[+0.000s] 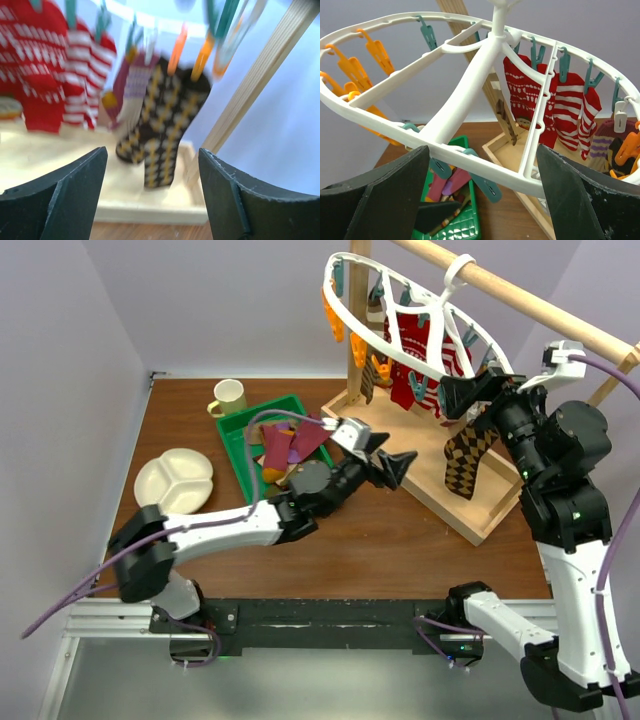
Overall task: Remove the socks clipped to the hanger
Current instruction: Adjust the hanger on the clothesline.
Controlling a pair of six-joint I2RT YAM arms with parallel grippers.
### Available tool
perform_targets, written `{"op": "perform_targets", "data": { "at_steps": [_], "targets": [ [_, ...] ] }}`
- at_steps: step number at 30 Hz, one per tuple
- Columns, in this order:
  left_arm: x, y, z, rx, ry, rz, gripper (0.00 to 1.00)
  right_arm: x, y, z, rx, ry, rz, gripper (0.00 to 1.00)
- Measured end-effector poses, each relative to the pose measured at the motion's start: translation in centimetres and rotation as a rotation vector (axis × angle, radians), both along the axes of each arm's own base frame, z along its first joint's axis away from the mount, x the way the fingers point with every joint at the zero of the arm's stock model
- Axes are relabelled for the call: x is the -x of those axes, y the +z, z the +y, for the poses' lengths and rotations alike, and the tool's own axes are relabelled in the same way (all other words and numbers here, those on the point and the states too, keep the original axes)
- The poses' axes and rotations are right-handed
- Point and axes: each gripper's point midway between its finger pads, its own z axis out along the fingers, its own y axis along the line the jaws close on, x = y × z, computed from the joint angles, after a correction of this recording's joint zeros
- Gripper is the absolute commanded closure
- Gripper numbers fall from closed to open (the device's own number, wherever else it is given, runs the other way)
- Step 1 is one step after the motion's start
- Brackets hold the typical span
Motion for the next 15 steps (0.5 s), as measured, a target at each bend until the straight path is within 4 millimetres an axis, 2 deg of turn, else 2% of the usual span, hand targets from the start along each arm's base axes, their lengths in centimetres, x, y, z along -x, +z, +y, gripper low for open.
{"op": "perform_targets", "data": {
  "at_steps": [4, 6, 9, 15],
  "targets": [
    [1.1, 5.9, 3.8, 0.108, 0.043, -0.060, 0.28, 0.3, 0.3, 0.0, -0.003, 0.005, -0.011, 0.07],
    [1.3, 7.6, 5.1, 0.129, 0.067, -0.087, 0.30, 0.6, 0.5, 0.0, -0.005, 0.008, -0.018, 0.07],
    [0.9, 8.6, 5.8, 0.119, 0.104, -0.115, 0.32, 0.9, 0.7, -0.1, -0.007, 0.009, -0.027, 0.07],
    [-0.1, 9.8, 5.8, 0.078, 0.167, -0.167, 0.35, 1.5, 1.1, -0.3, -0.014, 0.005, -0.042, 0.07]
  ]
}}
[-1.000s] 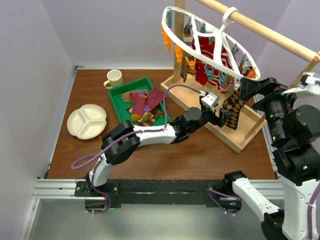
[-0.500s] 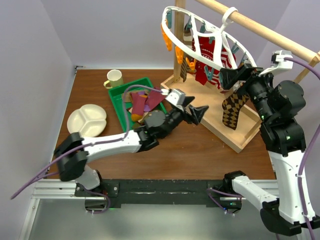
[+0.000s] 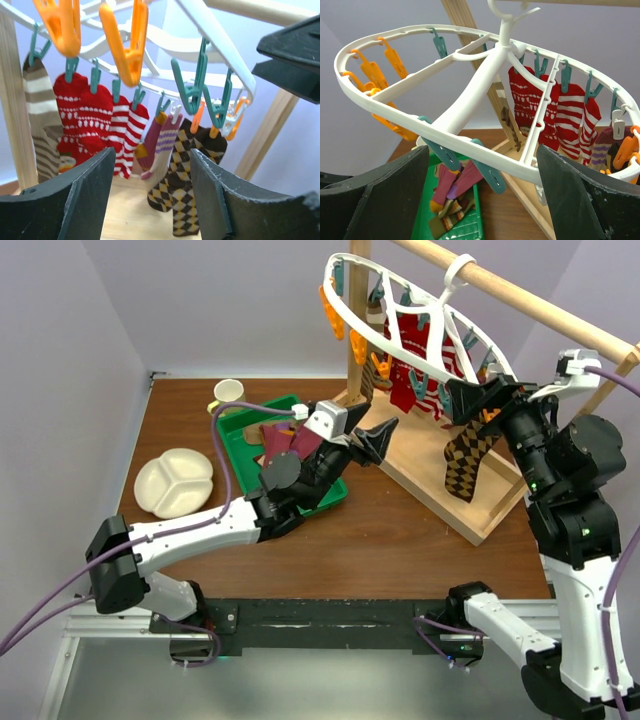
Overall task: Remove the socks clipped to the hanger
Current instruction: Adjust the hanger on the clothesline.
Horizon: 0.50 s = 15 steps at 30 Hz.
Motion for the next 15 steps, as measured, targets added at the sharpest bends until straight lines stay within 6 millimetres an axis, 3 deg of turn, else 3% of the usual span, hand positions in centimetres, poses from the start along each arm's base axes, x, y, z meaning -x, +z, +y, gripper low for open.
{"op": "perform_targets", "data": {
  "at_steps": [10, 15],
  "targets": [
    [-1.5, 3.2, -0.6, 0.012, 0.085, -0.087, 0.38, 1.2, 0.7, -0.3, -0.010, -0.004, -0.028, 0.07],
    [-2.6, 3.7, -0.9, 0.015, 0.134, -0.118, 0.39, 1.9, 1.1, -0.6, -0.022, -0.010, -0.045, 0.07]
  ]
}}
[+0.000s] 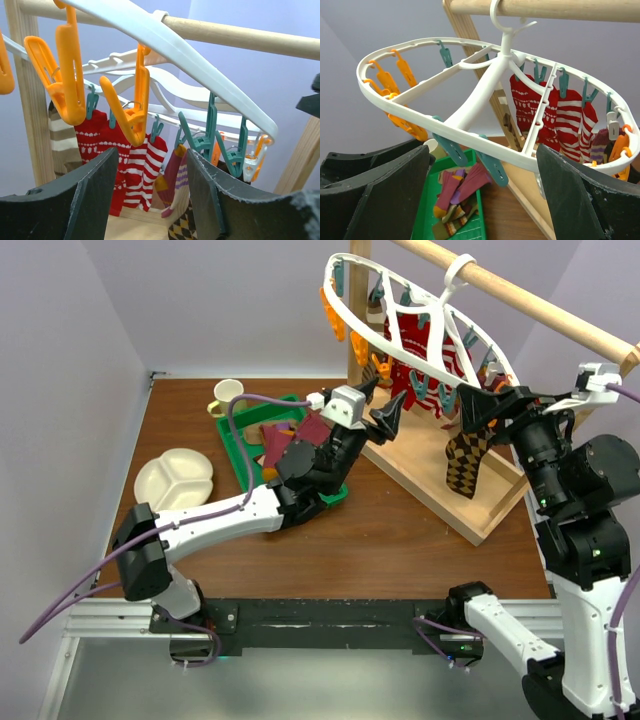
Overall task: Remove the socks clipped to the hanger
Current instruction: Adjust the hanger on the clothesline.
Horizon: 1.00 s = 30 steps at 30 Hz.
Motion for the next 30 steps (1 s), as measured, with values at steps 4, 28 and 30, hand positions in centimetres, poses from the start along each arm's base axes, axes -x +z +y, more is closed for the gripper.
{"op": "perform_targets", "data": {
  "at_steps": [4, 28, 30],
  "targets": [
    [-0.4, 0.2, -0.3, 0.004, 0.017, -0.019, 0.41, 0.5, 0.1, -0.3, -0.010, -0.008, -0.009, 0.08],
    [-0.7, 3.7, 0.2, 0.071, 0.073, -0.108, 0.66, 1.7, -0.4, -0.5, -0.031, -0.007, -0.013, 0.08],
    [-0.8, 3.7, 0.2, 0.070, 0.078, -0.108, 0.72, 1.9, -0.4, -0.6, -0.031, -0.007, -0.014, 0.08]
  ]
}}
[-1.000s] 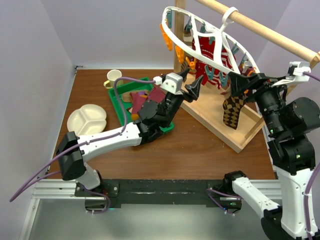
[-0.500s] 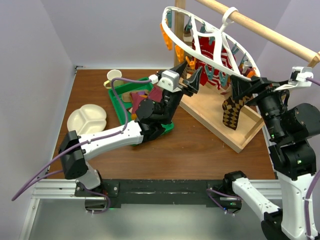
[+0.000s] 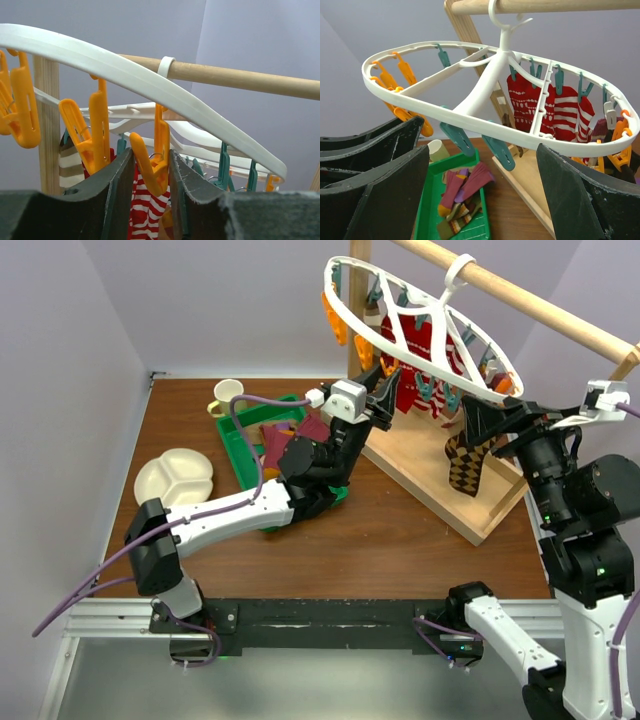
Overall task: Remove the socks clipped to the hanger
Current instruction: Adjust the hanger on the clothesline.
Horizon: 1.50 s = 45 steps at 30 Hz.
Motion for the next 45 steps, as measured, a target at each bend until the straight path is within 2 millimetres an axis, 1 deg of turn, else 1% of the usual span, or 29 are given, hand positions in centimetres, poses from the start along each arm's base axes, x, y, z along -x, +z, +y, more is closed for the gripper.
{"op": "perform_targets", "data": {
  "at_steps": [2, 3, 6, 13, 15, 17, 20, 24, 28, 34, 38, 41, 45],
  "targets": [
    [-0.1, 0.0, 0.1, 0.002, 0.005, 0.002, 0.75, 0.2, 0.0, -0.1, -0.001, -0.002, -0.001, 0.08],
    [-0.1, 0.0, 0.2, 0.004, 0.011, 0.004, 0.79, 0.3, 0.0, -0.1, -0.001, -0.003, -0.002, 0.08],
    [-0.2, 0.0, 0.4, 0.013, 0.021, 0.010, 0.84, 0.5, 0.0, -0.3, -0.003, -0.007, -0.006, 0.08],
    [-0.9, -0.1, 1.0, 0.029, 0.037, 0.025, 0.92, 0.8, -0.6, -0.6, -0.002, -0.025, 0.011, 0.08],
    [-1.3, -0.2, 1.2, 0.044, 0.031, 0.036, 0.96, 0.9, -0.7, -0.7, -0.003, -0.029, 0.012, 0.08],
    [-1.9, -0.3, 1.4, 0.062, 0.020, 0.050, 0.99, 0.9, -0.8, -0.8, -0.003, -0.033, 0.016, 0.08],
    [-3.1, -0.6, 2.0, 0.083, 0.009, 0.078, 1.00, 1.1, -0.9, -1.1, -0.005, -0.047, 0.017, 0.08],
    [-4.9, -1.2, 3.2, 0.115, 0.007, 0.133, 1.00, 1.4, -0.7, -1.3, -0.008, -0.052, 0.012, 0.08],
    [-7.3, -2.3, 5.0, 0.135, 0.030, 0.196, 1.00, 1.4, -0.8, -1.4, -0.008, -0.058, 0.013, 0.08],
    [-9.9, -4.0, 6.4, 0.134, 0.050, 0.273, 1.00, 1.4, -1.1, -1.7, -0.008, -0.075, 0.025, 0.08],
    [-11.3, -4.5, 6.5, 0.124, 0.036, 0.300, 1.00, 1.6, -1.5, -1.9, -0.005, -0.084, 0.038, 0.08],
    [-13.1, -4.7, 6.5, 0.120, 0.036, 0.314, 1.00, 1.7, -1.7, -2.1, -0.003, -0.090, 0.046, 0.08],
    [-15.0, -5.3, 6.3, 0.103, 0.027, 0.330, 1.00, 1.7, -2.0, -2.3, 0.002, -0.104, 0.056, 0.08]
  ]
}}
